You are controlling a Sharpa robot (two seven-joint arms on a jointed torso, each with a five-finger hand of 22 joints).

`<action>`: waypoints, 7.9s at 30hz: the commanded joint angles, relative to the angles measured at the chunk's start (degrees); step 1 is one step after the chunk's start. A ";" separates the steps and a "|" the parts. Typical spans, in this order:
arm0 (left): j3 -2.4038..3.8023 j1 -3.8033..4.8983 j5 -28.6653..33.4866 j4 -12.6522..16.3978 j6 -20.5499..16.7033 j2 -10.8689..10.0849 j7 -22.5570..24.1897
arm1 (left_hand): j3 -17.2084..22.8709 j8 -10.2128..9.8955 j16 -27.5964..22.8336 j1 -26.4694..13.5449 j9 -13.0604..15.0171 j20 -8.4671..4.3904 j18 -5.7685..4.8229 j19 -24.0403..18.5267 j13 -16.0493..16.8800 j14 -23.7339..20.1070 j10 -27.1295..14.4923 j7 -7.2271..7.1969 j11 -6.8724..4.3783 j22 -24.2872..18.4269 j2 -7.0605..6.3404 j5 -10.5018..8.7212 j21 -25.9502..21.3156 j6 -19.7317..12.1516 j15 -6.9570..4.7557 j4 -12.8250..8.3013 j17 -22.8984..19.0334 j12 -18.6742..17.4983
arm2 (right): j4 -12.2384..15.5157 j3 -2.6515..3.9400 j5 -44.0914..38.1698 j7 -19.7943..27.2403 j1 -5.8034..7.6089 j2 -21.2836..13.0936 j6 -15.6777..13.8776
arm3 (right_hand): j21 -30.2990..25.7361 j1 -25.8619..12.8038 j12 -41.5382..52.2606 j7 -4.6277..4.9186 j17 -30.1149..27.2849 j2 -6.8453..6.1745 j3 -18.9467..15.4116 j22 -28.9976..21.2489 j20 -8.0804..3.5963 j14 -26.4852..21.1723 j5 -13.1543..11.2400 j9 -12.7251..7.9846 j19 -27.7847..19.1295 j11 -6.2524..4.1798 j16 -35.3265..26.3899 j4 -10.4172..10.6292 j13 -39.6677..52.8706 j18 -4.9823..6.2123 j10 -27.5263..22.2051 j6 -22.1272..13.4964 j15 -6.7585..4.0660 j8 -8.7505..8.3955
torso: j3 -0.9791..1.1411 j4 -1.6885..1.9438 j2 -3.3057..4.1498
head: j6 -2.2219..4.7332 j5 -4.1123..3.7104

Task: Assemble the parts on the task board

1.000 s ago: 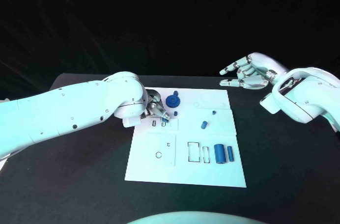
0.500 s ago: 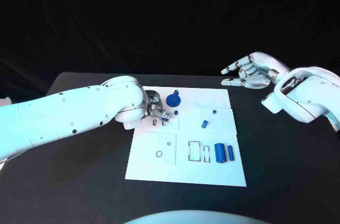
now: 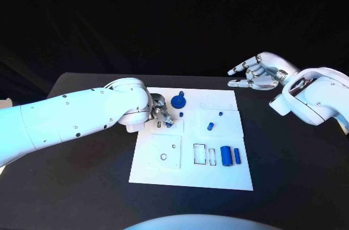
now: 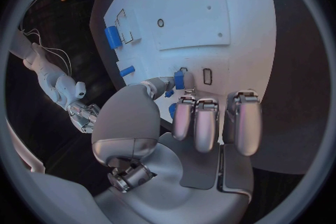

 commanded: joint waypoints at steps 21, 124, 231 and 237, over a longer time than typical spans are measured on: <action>0.00 -0.11 -1.00 -0.39 4.62 0.02 -7.06 | 8.72 0.42 0.18 -0.02 0.13 -0.23 -0.44 3.50 8.58 6.14 1.58 -0.22 -0.22 8.63 0.42 0.31 0.02 0.12 -0.27 -8.42 15.09 0.00 | 0.05 0.00 -0.11 0.08 -0.04 0.08 1.01 | -0.33 -0.19 -0.18 -0.05 3.36 0.36 -0.55 11.12 0.32 3.34 0.21 0.08 2.95 0.02 -0.21 0.01 0.27 0.22 -0.23 0.08 0.23 0.06 | 0.00 -0.03 0.01 | -0.42 0.15; -0.81 -0.20 0.19 -5.58 10.99 3.37 -7.95 | -15.91 -1.10 0.18 -16.28 -1.45 -1.42 -0.25 3.32 8.49 6.14 1.77 -1.89 -1.47 7.73 -1.76 -0.37 -0.81 5.24 -1.51 3.79 15.09 -0.26 | 2.28 0.00 -0.48 -0.18 -0.03 -0.73 1.43 | -0.50 0.55 -0.66 -0.08 2.92 0.46 -0.71 10.77 0.30 3.25 0.54 0.10 2.70 -0.03 -0.61 -0.34 -0.09 0.31 -0.46 0.07 0.18 0.05 | 0.00 0.03 -0.06 | -1.16 -0.42; 1.02 3.07 -2.31 -19.18 8.62 6.55 -2.20 | -38.37 -4.39 0.18 2.00 -9.35 -0.21 -0.31 3.40 5.19 6.14 -0.45 -0.34 -0.07 8.44 7.27 -8.75 -0.77 4.30 -0.24 7.46 15.09 -2.40 | -0.80 -0.12 0.08 0.22 -0.26 1.45 1.90 | -0.52 0.62 -0.78 -0.07 2.89 0.51 -0.77 10.75 0.29 3.24 0.58 0.09 2.68 -0.03 -0.65 -0.36 -0.18 0.31 -0.52 0.04 0.18 0.04 | 0.02 0.07 -0.04 | 0.05 0.10; 0.98 3.07 -2.08 -19.14 8.91 6.58 -2.17 | -38.36 -4.38 0.18 2.04 -9.34 -0.22 -0.31 3.40 5.17 6.14 -0.46 -0.34 -0.07 8.45 7.29 -8.75 -0.77 4.28 -0.25 7.45 15.09 -2.42 | -0.83 -0.12 0.10 0.24 -0.26 1.55 1.95 | -0.53 0.69 -0.77 -0.06 2.92 0.64 -0.87 10.74 0.29 3.25 0.62 0.09 2.68 -0.02 -0.66 -0.34 -0.21 0.32 -0.52 0.02 0.19 0.03 | 0.02 0.06 -0.02 | -0.02 0.13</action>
